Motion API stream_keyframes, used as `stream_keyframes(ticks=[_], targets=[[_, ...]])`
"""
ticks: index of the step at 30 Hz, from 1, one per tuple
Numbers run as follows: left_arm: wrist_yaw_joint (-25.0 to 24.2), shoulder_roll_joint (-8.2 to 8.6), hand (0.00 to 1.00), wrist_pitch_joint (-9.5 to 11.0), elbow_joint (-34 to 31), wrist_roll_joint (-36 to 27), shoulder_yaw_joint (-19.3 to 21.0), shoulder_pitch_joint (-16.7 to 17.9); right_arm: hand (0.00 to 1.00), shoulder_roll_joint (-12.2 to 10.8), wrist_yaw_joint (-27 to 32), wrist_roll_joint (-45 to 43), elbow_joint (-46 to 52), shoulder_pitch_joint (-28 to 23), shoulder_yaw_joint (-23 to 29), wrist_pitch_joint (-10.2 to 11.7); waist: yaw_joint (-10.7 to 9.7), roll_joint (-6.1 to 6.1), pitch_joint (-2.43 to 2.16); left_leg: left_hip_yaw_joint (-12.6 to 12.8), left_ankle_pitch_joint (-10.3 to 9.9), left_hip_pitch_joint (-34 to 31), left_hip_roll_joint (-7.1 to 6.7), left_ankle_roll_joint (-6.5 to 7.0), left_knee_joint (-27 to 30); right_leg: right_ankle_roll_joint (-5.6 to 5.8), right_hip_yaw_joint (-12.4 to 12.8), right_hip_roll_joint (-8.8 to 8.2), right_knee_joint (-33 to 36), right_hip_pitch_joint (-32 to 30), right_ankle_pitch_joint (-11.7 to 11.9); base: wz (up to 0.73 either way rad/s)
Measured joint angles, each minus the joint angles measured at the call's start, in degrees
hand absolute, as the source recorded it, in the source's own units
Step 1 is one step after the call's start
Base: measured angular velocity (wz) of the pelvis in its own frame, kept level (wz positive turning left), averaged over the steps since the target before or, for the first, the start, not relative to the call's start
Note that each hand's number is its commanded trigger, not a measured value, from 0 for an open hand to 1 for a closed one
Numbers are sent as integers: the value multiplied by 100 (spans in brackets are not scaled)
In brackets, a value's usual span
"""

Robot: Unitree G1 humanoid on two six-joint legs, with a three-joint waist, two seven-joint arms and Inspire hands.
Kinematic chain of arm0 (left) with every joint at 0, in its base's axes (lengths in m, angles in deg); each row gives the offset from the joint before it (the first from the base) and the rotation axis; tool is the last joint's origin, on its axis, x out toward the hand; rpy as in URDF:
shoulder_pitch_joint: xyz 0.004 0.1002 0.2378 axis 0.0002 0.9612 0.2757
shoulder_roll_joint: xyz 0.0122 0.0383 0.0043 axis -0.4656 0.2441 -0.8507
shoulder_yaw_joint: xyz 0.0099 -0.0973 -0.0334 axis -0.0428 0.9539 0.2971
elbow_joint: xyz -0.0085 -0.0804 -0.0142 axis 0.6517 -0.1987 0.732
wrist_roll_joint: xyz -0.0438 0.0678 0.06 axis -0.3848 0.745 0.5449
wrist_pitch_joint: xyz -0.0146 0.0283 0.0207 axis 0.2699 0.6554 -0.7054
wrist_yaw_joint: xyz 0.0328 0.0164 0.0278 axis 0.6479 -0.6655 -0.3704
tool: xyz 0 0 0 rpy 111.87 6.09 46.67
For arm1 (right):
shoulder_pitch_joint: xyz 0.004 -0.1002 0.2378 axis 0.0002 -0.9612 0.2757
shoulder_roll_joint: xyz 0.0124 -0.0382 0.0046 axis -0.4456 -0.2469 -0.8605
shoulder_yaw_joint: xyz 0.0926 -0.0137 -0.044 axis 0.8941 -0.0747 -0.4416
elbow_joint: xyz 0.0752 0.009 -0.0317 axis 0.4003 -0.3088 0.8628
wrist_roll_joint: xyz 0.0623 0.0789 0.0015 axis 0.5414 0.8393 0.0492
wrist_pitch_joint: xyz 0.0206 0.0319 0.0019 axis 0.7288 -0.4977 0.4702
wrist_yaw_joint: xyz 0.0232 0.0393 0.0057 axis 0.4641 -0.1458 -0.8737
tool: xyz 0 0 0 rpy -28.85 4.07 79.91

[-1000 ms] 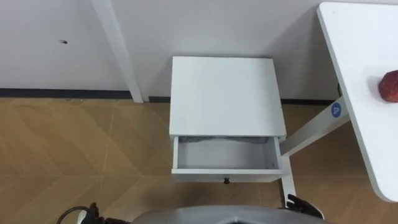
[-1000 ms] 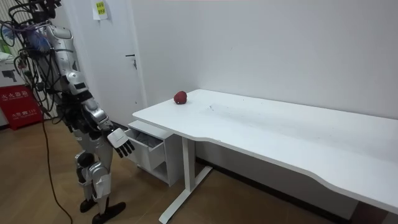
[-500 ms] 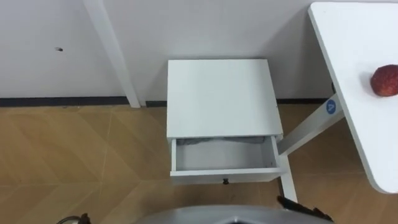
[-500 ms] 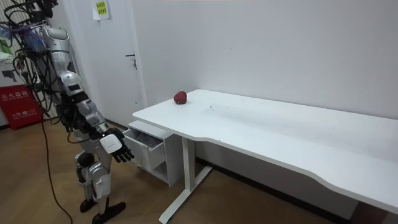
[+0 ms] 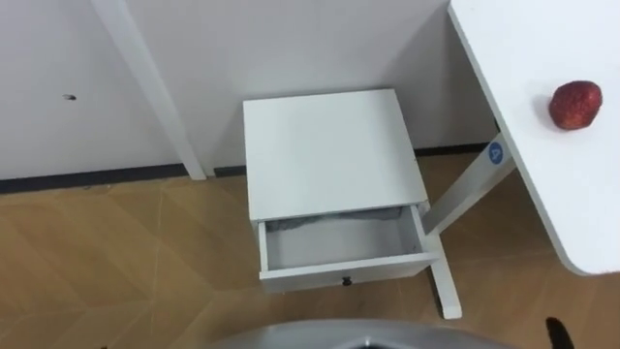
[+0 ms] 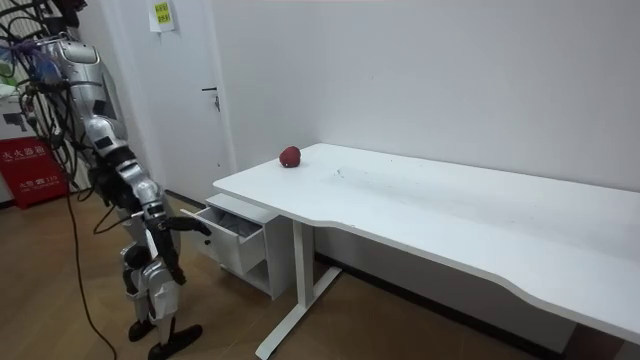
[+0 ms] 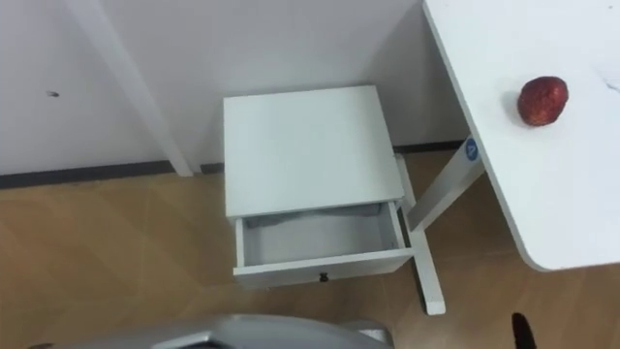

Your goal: Put apple and close drawer

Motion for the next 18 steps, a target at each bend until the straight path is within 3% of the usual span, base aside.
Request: stream_keyframes(ticks=[8,12,18], targets=[[-114,-44,0,-167,-248,13,4,181,0,64,807,774,1043,180,355,238,-118,-83,-23,13,4,-74,1,1,3,1,-9,-3,103,-86,-33,0],[-167,-75,0,-173,-399,82,9,193,0,118,1031,768,1708,217,391,355,-124,-151,-5,4,9,-92,1,0,-7,1,-5,-2,86,-98,-33,1],[-245,-73,0,-159,-433,285,12,98,0,172,1643,-138,3602,234,338,643,-89,-119,2,10,9,-182,0,0,-7,1,-4,2,75,-195,-32,0]])
